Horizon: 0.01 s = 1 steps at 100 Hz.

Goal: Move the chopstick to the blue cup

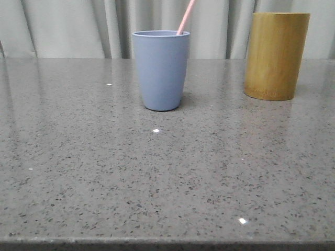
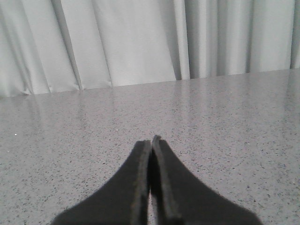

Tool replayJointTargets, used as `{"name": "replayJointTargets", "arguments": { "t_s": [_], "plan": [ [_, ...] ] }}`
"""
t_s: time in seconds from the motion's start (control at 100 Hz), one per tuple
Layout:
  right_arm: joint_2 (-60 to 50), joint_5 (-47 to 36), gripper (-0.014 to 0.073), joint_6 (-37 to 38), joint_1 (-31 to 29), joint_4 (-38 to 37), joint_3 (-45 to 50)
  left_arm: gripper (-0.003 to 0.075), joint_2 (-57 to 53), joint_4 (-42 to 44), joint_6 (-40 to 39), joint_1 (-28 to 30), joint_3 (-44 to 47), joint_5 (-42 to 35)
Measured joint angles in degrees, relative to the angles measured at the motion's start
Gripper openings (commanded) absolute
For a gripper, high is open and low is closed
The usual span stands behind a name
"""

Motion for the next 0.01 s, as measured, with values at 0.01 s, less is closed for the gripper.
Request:
{"name": "replayJointTargets", "arguments": {
  "t_s": [0.01],
  "plan": [
    [0.00,0.00,-0.0068,0.00,0.00,0.00,0.00,-0.0019,0.00,0.00,0.00,0.00,0.00,0.00]
  ]
}}
